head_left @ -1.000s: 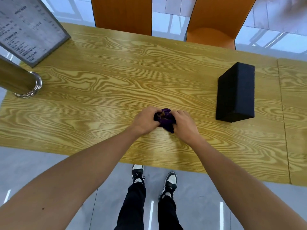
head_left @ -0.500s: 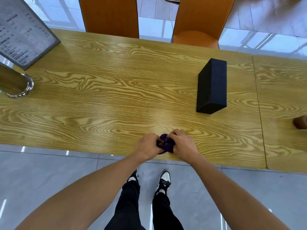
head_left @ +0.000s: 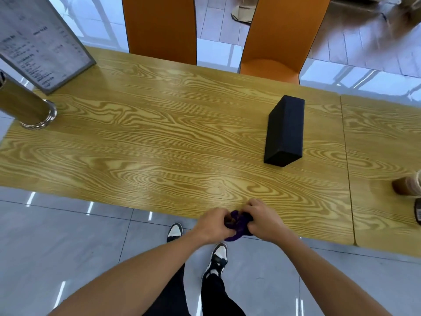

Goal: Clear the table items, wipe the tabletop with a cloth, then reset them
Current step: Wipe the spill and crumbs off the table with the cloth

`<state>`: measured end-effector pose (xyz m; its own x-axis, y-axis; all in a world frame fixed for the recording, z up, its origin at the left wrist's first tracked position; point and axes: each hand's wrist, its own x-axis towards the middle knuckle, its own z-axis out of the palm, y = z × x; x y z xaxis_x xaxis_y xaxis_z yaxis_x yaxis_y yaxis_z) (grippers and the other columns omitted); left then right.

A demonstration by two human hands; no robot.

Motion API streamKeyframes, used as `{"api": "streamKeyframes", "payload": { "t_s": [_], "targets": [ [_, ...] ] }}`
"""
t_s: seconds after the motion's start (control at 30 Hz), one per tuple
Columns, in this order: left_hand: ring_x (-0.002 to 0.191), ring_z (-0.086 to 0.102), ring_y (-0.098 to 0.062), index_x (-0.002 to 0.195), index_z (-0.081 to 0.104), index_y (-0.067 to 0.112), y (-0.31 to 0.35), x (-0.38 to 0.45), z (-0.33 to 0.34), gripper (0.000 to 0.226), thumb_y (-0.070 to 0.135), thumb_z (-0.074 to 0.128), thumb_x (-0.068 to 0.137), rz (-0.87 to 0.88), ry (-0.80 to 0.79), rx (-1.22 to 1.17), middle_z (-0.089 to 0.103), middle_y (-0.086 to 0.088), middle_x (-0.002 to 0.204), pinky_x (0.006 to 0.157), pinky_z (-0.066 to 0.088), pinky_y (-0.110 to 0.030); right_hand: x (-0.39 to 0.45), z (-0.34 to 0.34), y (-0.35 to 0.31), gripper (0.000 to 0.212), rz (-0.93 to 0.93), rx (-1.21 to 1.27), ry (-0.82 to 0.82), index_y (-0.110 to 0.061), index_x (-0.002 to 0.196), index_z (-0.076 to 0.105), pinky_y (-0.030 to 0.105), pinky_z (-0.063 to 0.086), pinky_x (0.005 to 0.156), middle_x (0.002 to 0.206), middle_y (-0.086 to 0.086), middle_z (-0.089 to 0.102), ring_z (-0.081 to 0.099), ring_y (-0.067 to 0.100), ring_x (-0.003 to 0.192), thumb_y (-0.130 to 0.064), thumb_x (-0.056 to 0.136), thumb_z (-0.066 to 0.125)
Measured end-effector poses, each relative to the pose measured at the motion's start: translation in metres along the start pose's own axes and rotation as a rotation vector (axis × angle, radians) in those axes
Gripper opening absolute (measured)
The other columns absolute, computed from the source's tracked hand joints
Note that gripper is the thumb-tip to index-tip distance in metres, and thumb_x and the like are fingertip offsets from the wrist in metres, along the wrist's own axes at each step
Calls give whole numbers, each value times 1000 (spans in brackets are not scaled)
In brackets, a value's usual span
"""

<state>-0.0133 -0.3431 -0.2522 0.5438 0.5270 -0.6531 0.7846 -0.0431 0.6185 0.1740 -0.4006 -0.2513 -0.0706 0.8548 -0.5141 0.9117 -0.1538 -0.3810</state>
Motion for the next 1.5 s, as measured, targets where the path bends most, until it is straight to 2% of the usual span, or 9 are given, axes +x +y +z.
{"api": "streamKeyframes", "payload": {
  "t_s": [0.1, 0.2, 0.37, 0.5, 0.63, 0.77, 0.9, 1.23, 1.5],
  "targets": [
    [84, 68, -21, 96, 67, 21, -4, 13, -48, 33, 34, 74, 67, 7, 142, -58, 71, 1, 95, 75, 58, -43, 37, -27, -15, 39, -17, 40, 68, -23, 110, 64, 35, 40, 71, 96, -3, 47, 48, 25, 100, -13, 74, 58],
    [95, 65, -22, 106, 68, 21, -16, 29, -98, 33, 26, 75, 74, 27, 288, -84, 66, -1, 109, 83, 56, -44, 82, -53, -38, 45, -31, 56, 121, -24, 123, 61, 37, 45, 80, 107, 1, 52, 47, 23, 106, -11, 79, 58],
    [107, 60, -23, 115, 71, 21, -40, 58, -165, 31, 15, 73, 85, 66, 523, 28, 64, -4, 115, 91, 53, -40, 156, -82, -83, 44, -46, -11, 242, -20, 128, 61, 41, 46, 85, 117, 7, 56, 47, 28, 115, -8, 85, 56],
    [113, 51, -28, 116, 70, 15, -59, 81, -200, 27, 9, 66, 90, 98, 599, 141, 58, -6, 120, 100, 47, -40, 201, -93, -106, 45, -37, -33, 267, -19, 131, 60, 45, 51, 85, 117, 8, 55, 46, 30, 117, -6, 88, 55],
    [114, 53, -28, 125, 65, 13, -69, 97, -217, 37, 0, 56, 92, 189, 589, 151, 57, -6, 126, 100, 46, -37, 232, -88, -113, 49, 12, -44, 258, -24, 137, 54, 44, 51, 82, 124, 5, 55, 46, 29, 117, -8, 91, 54],
    [114, 58, -26, 135, 62, 15, -74, 106, -215, 46, 12, 69, 90, 265, 436, 185, 63, -7, 125, 98, 45, -32, 240, -76, -107, 56, -22, -28, 215, -22, 143, 50, 44, 49, 89, 131, 5, 55, 46, 29, 123, -10, 89, 53],
    [109, 59, -29, 129, 67, 16, -78, 110, -203, 41, 9, 70, 88, 264, 457, 187, 65, -9, 118, 97, 48, -39, 230, -64, -101, 52, -64, -9, 263, -18, 140, 55, 43, 45, 98, 136, 6, 57, 45, 30, 127, -9, 89, 56],
    [103, 61, -23, 118, 73, 21, -65, 86, -149, 31, 16, 71, 87, 213, 456, 167, 71, -2, 111, 83, 51, -36, 178, -36, -83, 47, -33, 76, 218, -17, 138, 59, 45, 42, 105, 141, 4, 56, 41, 27, 134, -17, 91, 59],
    [103, 63, -29, 117, 74, 19, -27, 67, -62, 35, 15, 74, 83, 249, 384, 152, 72, -5, 112, 86, 49, -38, 90, -13, -35, 46, 16, 117, 230, -14, 133, 64, 44, 49, 96, 144, 7, 53, 42, 29, 134, -9, 87, 60]
  ]
}}
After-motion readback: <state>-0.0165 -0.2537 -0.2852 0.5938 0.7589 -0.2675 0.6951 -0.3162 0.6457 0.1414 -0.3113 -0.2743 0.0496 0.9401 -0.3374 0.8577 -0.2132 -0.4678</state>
